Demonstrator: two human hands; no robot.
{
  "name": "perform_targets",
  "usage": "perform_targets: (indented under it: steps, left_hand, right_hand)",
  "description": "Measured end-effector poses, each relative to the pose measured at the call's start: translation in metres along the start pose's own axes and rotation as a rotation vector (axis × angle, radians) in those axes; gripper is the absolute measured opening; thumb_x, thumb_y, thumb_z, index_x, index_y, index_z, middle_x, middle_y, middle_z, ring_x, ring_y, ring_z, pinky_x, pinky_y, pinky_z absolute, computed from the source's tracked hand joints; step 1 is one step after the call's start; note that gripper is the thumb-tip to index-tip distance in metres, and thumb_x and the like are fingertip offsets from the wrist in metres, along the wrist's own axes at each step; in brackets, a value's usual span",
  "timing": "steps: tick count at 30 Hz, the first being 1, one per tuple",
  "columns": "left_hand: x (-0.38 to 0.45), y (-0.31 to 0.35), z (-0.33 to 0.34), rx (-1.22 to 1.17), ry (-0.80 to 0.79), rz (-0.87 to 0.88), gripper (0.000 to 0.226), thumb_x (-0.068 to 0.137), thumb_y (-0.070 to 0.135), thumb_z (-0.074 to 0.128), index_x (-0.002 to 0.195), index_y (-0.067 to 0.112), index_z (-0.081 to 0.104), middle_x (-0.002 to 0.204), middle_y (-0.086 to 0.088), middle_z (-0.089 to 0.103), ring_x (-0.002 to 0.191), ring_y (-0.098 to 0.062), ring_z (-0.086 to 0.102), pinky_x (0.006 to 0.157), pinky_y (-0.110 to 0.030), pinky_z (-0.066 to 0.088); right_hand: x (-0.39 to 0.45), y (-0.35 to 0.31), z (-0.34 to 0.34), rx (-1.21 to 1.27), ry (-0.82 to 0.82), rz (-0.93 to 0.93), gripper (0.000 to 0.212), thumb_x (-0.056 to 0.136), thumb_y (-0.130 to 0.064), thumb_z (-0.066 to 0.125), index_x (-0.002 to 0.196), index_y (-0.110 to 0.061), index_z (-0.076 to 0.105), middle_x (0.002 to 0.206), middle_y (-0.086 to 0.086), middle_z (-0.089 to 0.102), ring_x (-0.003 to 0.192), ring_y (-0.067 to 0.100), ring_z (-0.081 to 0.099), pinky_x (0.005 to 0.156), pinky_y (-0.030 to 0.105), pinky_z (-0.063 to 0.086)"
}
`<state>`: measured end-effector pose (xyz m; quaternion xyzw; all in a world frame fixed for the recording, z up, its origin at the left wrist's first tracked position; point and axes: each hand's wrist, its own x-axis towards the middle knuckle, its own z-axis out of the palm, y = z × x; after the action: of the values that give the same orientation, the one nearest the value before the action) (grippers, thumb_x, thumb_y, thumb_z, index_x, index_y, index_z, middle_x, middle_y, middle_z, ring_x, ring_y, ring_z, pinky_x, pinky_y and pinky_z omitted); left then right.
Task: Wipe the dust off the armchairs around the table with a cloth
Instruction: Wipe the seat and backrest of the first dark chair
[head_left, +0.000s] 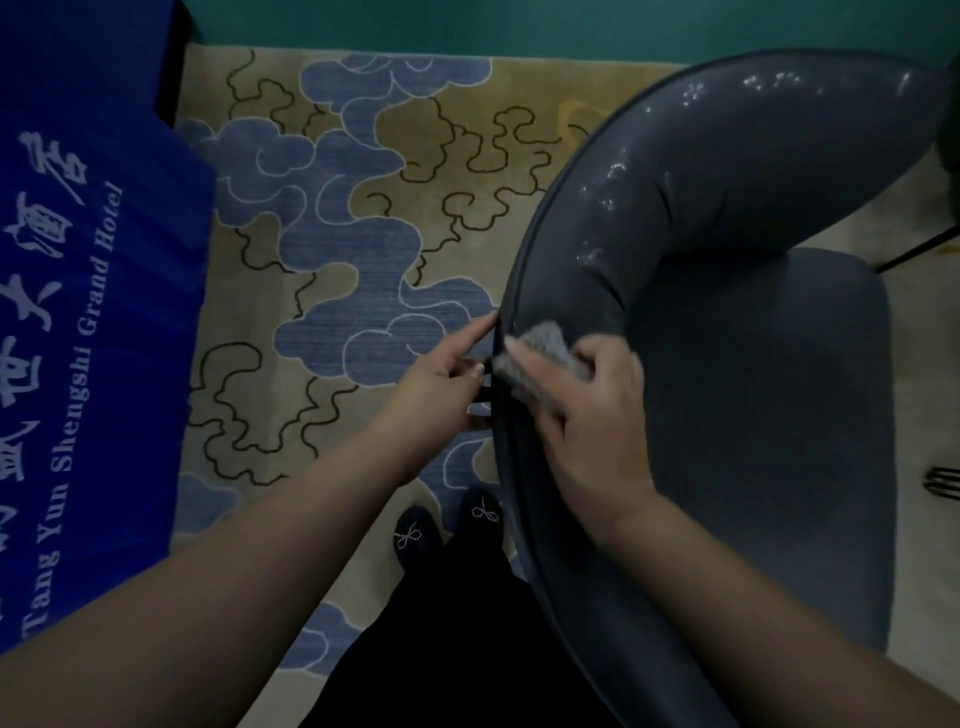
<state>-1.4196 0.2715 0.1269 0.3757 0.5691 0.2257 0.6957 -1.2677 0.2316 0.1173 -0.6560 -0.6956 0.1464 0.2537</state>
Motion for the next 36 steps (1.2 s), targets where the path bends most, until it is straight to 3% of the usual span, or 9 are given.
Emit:
perform_targets:
  steps: [6,9,13,17,21,26,29,32,36]
  left_hand:
    - [0.000,0.001,0.000,-0.004,-0.031,0.004,0.052,0.100,0.001,0.035,0.138,0.036,0.045,0.107,0.006,0.066,0.093,-0.010,0.067,0.065,-0.022,0.056]
    - [0.000,0.000,-0.001,-0.008,-0.071,0.010,0.055,0.099,0.001,0.039,0.138,0.040,0.040,0.089,0.024,0.069,0.084,0.003,0.066,0.061,-0.018,0.054]
    - [-0.006,-0.001,-0.001,0.018,-0.149,0.008,0.073,0.093,0.000,0.053,0.145,0.043,0.026,0.122,0.015,0.055,0.104,-0.009,0.064,0.081,-0.024,0.056]
    - [-0.006,-0.003,-0.004,0.089,-0.137,0.027,0.083,0.087,0.000,0.063,0.145,0.046,0.023,0.120,0.016,0.053,0.111,-0.010,0.061,0.091,-0.028,0.053]
    - [-0.003,-0.005,-0.005,0.061,-0.159,0.033,0.084,0.085,-0.002,0.065,0.138,0.052,0.027,0.123,0.009,0.057,0.102,-0.012,0.066,0.087,-0.031,0.055]
    - [-0.002,-0.004,-0.007,0.092,-0.161,0.038,0.089,0.083,-0.003,0.067,0.146,0.043,0.024,0.124,0.011,0.056,0.114,-0.011,0.060,0.094,-0.032,0.052]
    - [-0.002,-0.003,-0.007,0.126,-0.141,0.043,0.089,0.083,-0.001,0.068,0.147,0.041,0.023,0.129,0.006,0.055,0.114,-0.012,0.060,0.096,-0.033,0.050]
    - [-0.001,-0.002,-0.005,0.094,-0.151,0.032,0.089,0.083,-0.004,0.067,0.146,0.042,0.023,0.125,0.006,0.056,0.101,-0.014,0.067,0.087,-0.029,0.055]
    - [0.001,-0.002,-0.006,0.092,-0.168,0.028,0.090,0.083,-0.004,0.066,0.146,0.044,0.023,0.122,0.010,0.057,0.102,-0.009,0.066,0.088,-0.028,0.054]
  right_hand:
    - [0.050,-0.001,0.005,-0.049,0.021,0.009,0.036,0.084,-0.020,0.067,0.119,-0.031,0.068,0.101,0.014,0.047,0.090,0.030,0.042,0.080,0.038,0.043]
    - [0.068,0.004,0.005,-0.053,0.027,0.046,0.036,0.085,-0.027,0.067,0.121,-0.034,0.065,0.103,0.007,0.042,0.093,0.020,0.033,0.084,0.028,0.038]
    - [0.012,0.003,-0.001,0.007,0.013,0.024,0.040,0.084,-0.020,0.070,0.121,-0.033,0.065,0.099,0.006,0.041,0.090,0.021,0.037,0.082,0.021,0.030]
    - [0.028,0.003,0.000,-0.012,-0.024,-0.010,0.034,0.082,-0.021,0.072,0.115,-0.032,0.069,0.097,0.012,0.046,0.088,0.027,0.041,0.082,0.029,0.037]
    - [0.071,0.003,0.005,-0.052,0.008,0.042,0.034,0.084,-0.029,0.069,0.117,-0.033,0.068,0.107,0.011,0.045,0.095,0.025,0.037,0.085,0.029,0.037]
    - [0.010,0.000,-0.002,0.036,-0.004,0.010,0.034,0.082,-0.027,0.070,0.116,-0.030,0.069,0.101,0.009,0.044,0.092,0.023,0.039,0.086,0.018,0.026]
    - [0.024,0.002,-0.002,0.011,-0.031,-0.041,0.029,0.080,-0.027,0.073,0.109,-0.030,0.072,0.098,0.011,0.046,0.090,0.026,0.041,0.083,0.022,0.031]
    - [0.068,0.006,0.003,-0.038,0.020,-0.016,0.028,0.081,-0.030,0.072,0.109,-0.030,0.072,0.102,0.013,0.046,0.093,0.028,0.040,0.082,0.028,0.037]
    - [0.053,0.012,0.003,-0.003,0.076,0.033,0.035,0.082,-0.028,0.071,0.117,-0.032,0.068,0.103,0.010,0.043,0.094,0.026,0.041,0.087,0.020,0.028]
